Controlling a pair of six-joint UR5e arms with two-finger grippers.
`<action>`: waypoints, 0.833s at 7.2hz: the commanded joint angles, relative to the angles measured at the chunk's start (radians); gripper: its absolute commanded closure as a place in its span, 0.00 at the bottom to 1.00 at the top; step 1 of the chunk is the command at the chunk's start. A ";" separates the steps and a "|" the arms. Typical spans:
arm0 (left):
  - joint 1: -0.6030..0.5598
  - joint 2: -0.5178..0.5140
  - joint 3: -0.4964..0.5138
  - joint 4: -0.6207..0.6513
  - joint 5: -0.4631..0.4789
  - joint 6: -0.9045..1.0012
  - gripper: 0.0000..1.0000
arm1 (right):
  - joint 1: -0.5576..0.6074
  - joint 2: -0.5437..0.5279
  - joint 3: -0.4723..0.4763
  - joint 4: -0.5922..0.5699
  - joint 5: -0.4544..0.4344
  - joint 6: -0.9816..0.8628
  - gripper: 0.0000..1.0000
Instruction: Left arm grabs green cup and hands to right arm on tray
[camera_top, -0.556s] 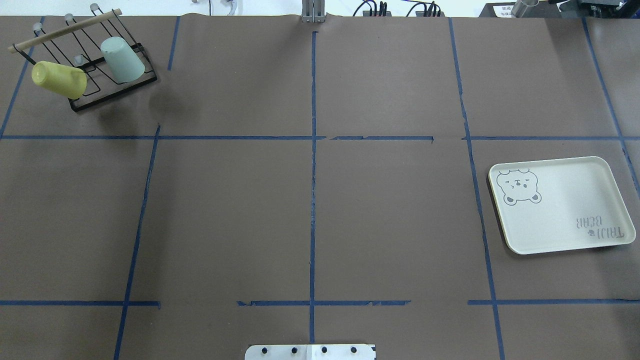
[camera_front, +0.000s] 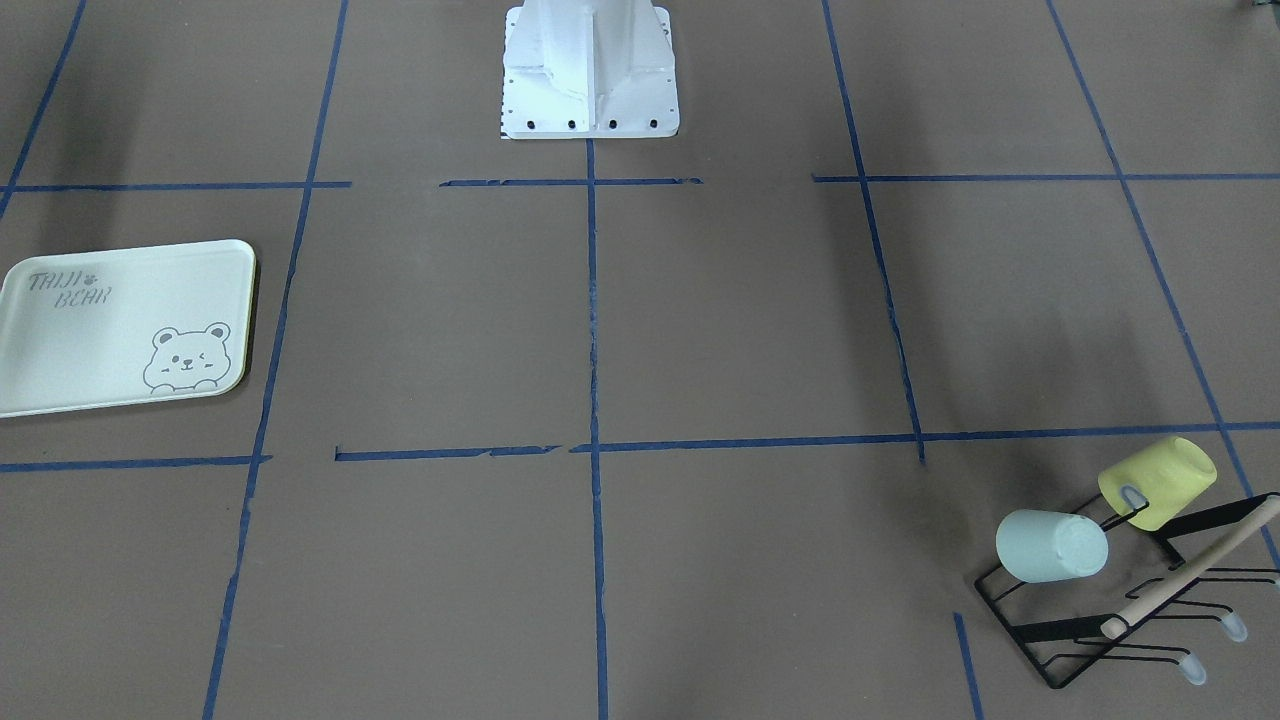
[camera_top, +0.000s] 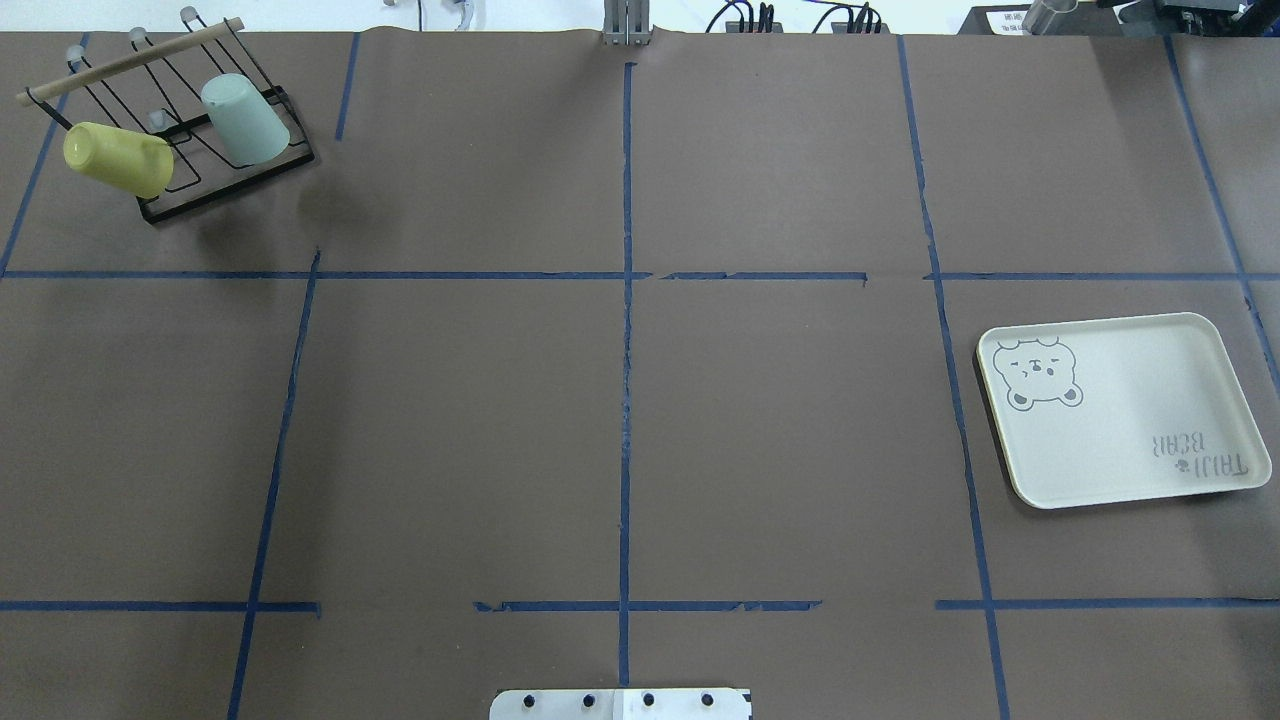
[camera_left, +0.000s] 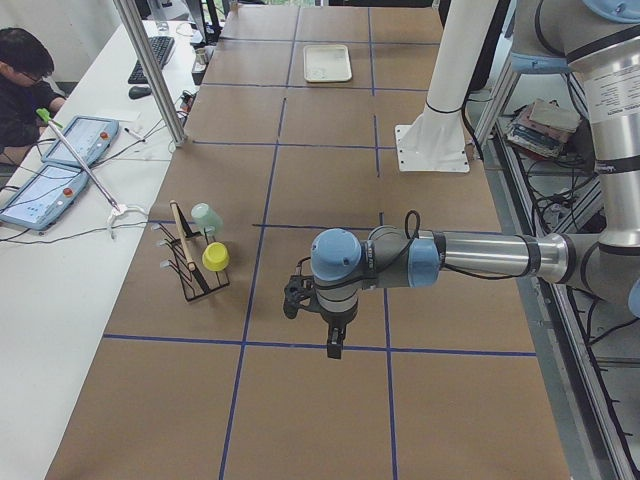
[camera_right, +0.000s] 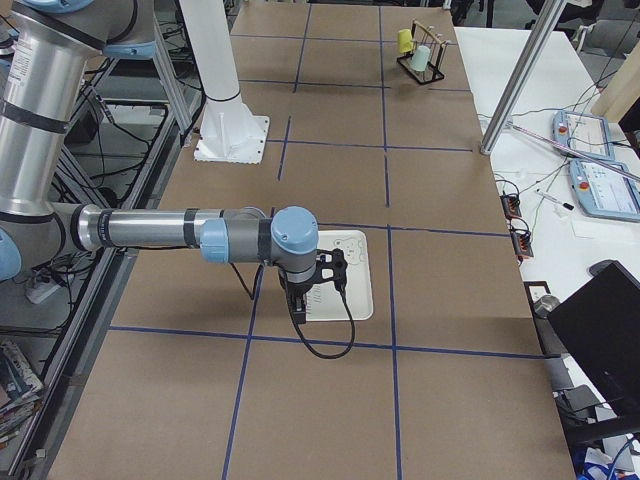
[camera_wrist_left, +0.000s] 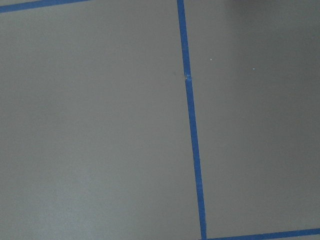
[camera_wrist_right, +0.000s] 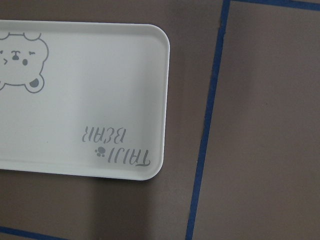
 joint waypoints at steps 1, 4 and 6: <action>0.003 -0.064 0.007 -0.090 0.001 -0.005 0.00 | 0.000 0.002 0.000 0.003 0.000 0.000 0.00; 0.004 -0.288 0.189 -0.279 -0.005 -0.045 0.00 | 0.000 0.008 0.000 0.003 0.000 0.000 0.00; 0.119 -0.384 0.182 -0.352 -0.002 -0.387 0.00 | 0.000 0.009 0.000 0.003 0.002 0.002 0.00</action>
